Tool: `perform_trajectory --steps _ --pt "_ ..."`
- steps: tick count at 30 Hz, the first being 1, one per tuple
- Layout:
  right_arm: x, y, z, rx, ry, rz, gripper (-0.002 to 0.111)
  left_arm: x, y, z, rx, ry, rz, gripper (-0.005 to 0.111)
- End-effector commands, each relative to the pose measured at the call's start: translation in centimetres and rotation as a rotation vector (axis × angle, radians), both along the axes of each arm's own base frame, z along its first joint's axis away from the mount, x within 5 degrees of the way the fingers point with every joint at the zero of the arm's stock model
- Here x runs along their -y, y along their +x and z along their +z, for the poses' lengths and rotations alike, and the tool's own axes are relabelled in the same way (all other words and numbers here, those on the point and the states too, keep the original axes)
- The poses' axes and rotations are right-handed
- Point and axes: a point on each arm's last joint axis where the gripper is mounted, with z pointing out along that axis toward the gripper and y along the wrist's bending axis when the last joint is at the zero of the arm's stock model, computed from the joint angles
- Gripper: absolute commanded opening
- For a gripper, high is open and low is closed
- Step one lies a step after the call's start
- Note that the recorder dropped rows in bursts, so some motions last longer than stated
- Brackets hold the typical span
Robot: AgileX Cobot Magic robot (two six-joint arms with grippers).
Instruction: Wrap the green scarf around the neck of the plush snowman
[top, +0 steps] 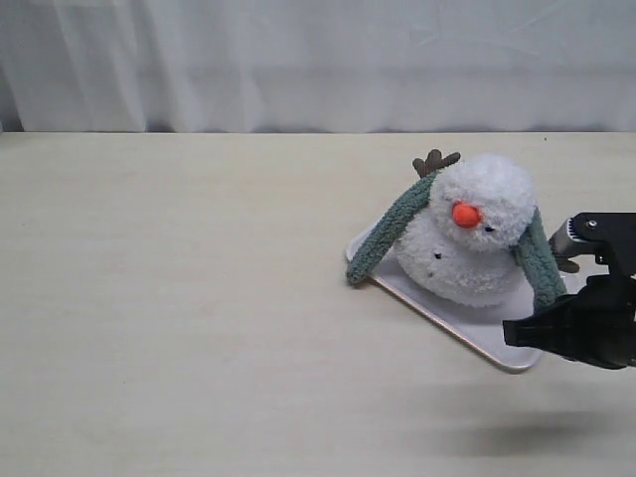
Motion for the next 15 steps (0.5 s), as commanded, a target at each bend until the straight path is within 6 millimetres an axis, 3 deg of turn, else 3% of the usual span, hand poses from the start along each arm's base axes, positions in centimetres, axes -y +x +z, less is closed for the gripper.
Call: perform_trajectory --steps 1,9,15 --pt "0.1 -0.5 1.2 0.042 0.003 0.007 0.004 0.0 0.0 0.0 0.006 -0.001 -0.004 0.000" --pt "0.1 -0.8 4.5 0.181 0.027 0.007 0.004 0.0 0.0 0.0 0.006 -0.001 -0.004 0.000" --pt "0.2 -1.2 5.2 0.165 -0.004 0.033 0.004 0.0 0.0 0.0 0.006 -0.001 -0.004 0.000"
